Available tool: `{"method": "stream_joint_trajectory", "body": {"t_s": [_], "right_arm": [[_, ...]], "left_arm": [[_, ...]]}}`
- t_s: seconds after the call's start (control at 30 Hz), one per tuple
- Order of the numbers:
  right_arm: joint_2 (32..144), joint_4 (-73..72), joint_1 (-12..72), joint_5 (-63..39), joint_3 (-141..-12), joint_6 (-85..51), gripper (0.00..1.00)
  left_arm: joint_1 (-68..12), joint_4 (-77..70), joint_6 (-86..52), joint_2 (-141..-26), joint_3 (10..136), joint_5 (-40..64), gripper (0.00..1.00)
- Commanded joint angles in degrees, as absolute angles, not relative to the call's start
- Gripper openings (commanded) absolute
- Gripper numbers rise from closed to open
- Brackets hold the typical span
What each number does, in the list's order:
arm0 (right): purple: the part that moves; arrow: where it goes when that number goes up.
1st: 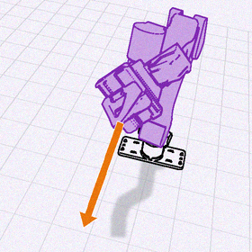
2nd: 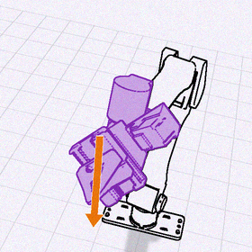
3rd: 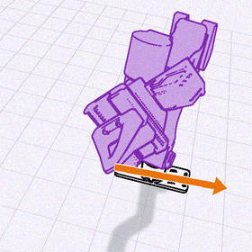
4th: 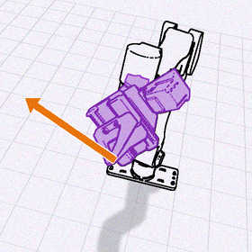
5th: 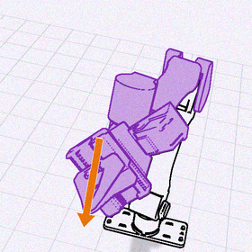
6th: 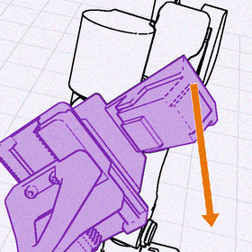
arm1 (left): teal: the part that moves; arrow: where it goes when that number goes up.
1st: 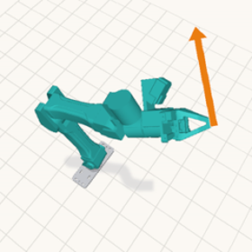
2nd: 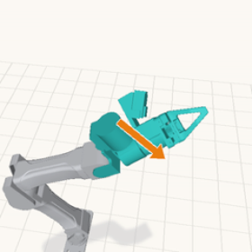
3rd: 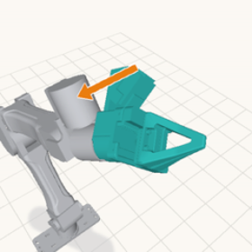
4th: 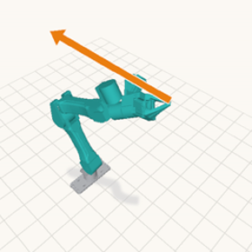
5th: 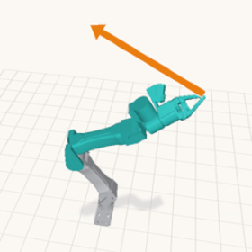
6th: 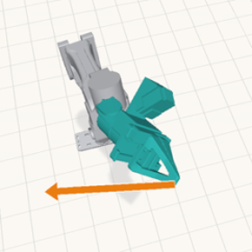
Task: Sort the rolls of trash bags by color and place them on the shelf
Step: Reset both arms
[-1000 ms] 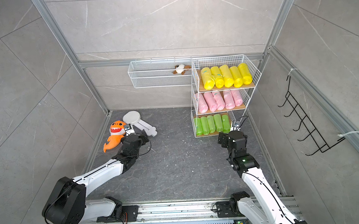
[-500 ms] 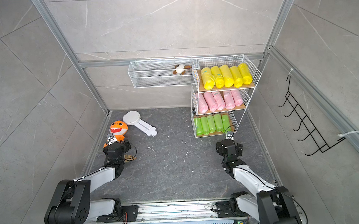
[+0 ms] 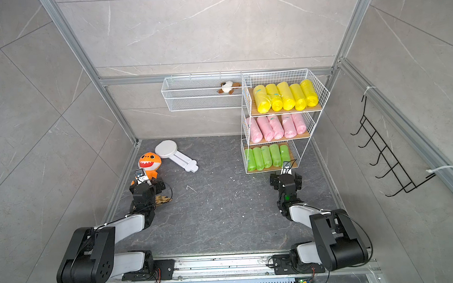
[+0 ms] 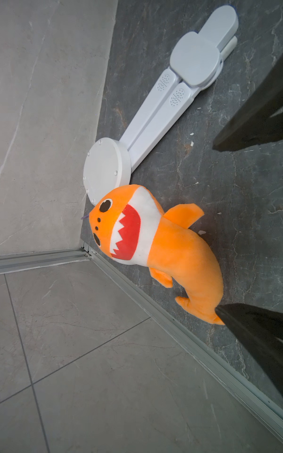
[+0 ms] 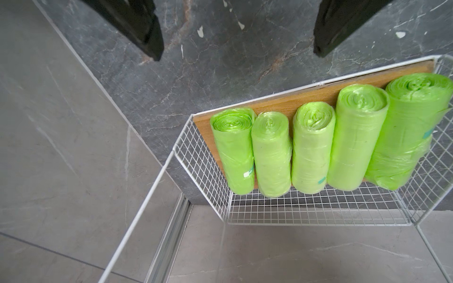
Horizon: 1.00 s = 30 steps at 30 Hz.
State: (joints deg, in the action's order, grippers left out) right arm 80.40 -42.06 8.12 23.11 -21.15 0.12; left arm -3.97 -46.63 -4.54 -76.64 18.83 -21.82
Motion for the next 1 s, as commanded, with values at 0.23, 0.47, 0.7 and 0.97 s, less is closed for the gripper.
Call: {"method": "stream_joint_trajectory", "body": {"t_s": [0.23, 0.47, 0.7, 0.97], "right_arm": [[86.8, -63.3, 4.1, 15.9, -14.4, 0.3, 1.0], [87.2, -59.6, 4.2, 14.6, -16.3, 0.9, 1.0], [87.1, -52.3, 3.0, 13.4, -19.9, -0.3, 1.0], [87.1, -52.6, 3.0, 13.6, -19.8, -0.2, 1.0]], "left_arm": [[1.5, -61.9, -5.9, -83.6, 14.9, -13.8, 0.98], [3.5, -67.5, -7.1, -86.0, 12.7, -10.9, 0.99], [3.9, -67.5, -7.1, -86.1, 12.9, -10.5, 0.98], [3.7, -68.0, -7.3, -85.9, 12.5, -12.2, 0.98]]}}
